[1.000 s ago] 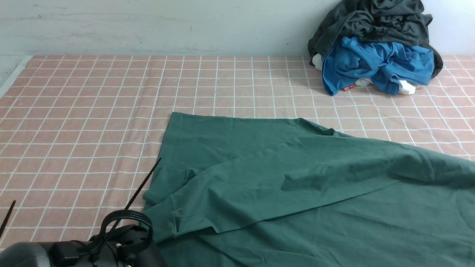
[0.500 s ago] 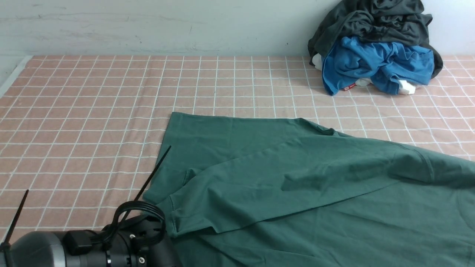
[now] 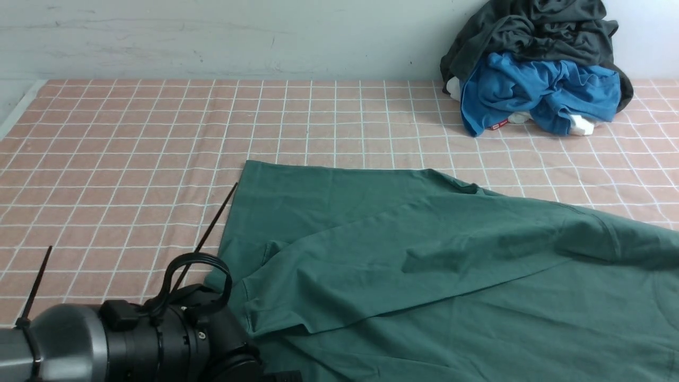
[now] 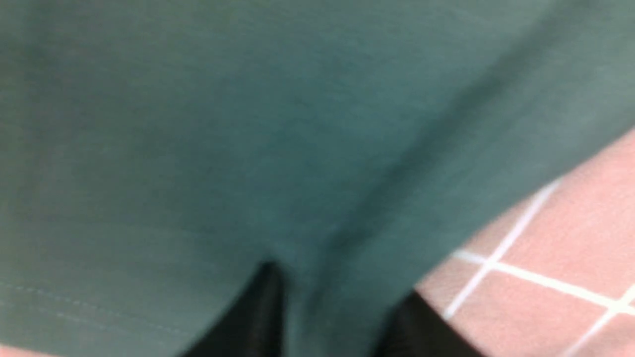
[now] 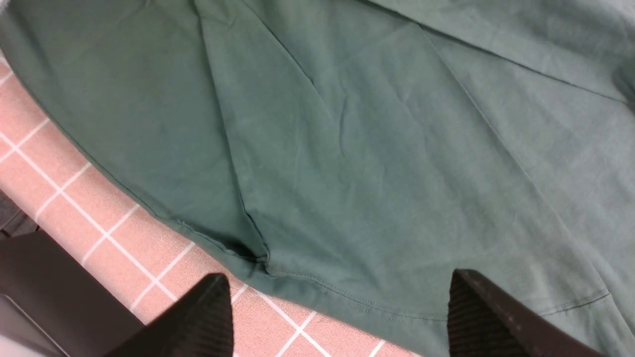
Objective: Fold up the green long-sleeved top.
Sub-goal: Use both arms simultaneously to clamp the lower edge of the clothing fabric
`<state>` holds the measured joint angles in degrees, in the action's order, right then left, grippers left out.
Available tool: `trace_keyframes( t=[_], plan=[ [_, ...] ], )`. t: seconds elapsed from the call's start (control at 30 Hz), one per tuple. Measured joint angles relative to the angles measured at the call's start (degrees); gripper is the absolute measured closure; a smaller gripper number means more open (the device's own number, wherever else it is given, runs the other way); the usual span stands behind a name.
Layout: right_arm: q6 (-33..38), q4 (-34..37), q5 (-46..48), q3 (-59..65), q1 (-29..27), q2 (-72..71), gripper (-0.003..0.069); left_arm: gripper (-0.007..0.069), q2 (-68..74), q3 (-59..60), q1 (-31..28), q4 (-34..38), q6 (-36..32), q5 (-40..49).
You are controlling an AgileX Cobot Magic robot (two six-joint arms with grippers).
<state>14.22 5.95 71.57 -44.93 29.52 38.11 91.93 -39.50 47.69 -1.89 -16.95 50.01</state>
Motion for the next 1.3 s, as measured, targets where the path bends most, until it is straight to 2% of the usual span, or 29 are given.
trace_keyframes(
  t=[0.03,0.1,0.17,0.47,0.53,0.67,0.9,1.07,1.3],
  plan=[
    [0.0,0.0,0.0,0.0,0.0,0.0,0.0123,0.0525,0.0,0.0,0.0,0.0,0.0,0.0],
    [0.3,0.0,0.2,0.0,0.0,0.1,0.0123,0.0591,0.0,0.0,0.0,0.3,0.0,0.1],
    [0.5,0.1,0.5,0.0,0.2,0.6,0.0123,0.0609,0.0,0.0,0.0,0.4,0.0,0.3],
    [2.2,-3.9,0.5,0.0,6.8,11.0,0.0123,0.0612,-2.1,0.3,-2.5,2.2,-0.1,6.2],
    [2.3,-6.6,0.2,0.0,9.4,16.1,0.0123,0.0612,-4.7,0.5,-4.2,2.8,0.0,8.4],
    [2.4,-8.3,-0.6,0.4,11.3,23.8,0.0123,0.0612,-7.4,1.2,-6.1,2.9,0.0,10.5],
    [3.9,-13.0,-2.9,10.8,11.4,28.2,0.0123,0.0612,-8.0,6.4,-6.7,2.7,-0.1,10.8],
    [2.5,-20.2,-10.3,20.0,11.4,27.6,0.0123,0.0612,-8.0,6.8,-6.7,3.4,-0.1,9.1],
    [1.6,-22.5,-19.3,25.1,11.4,27.6,0.0123,0.0612,-8.0,6.8,-6.7,3.9,-0.1,8.1]
  ],
)
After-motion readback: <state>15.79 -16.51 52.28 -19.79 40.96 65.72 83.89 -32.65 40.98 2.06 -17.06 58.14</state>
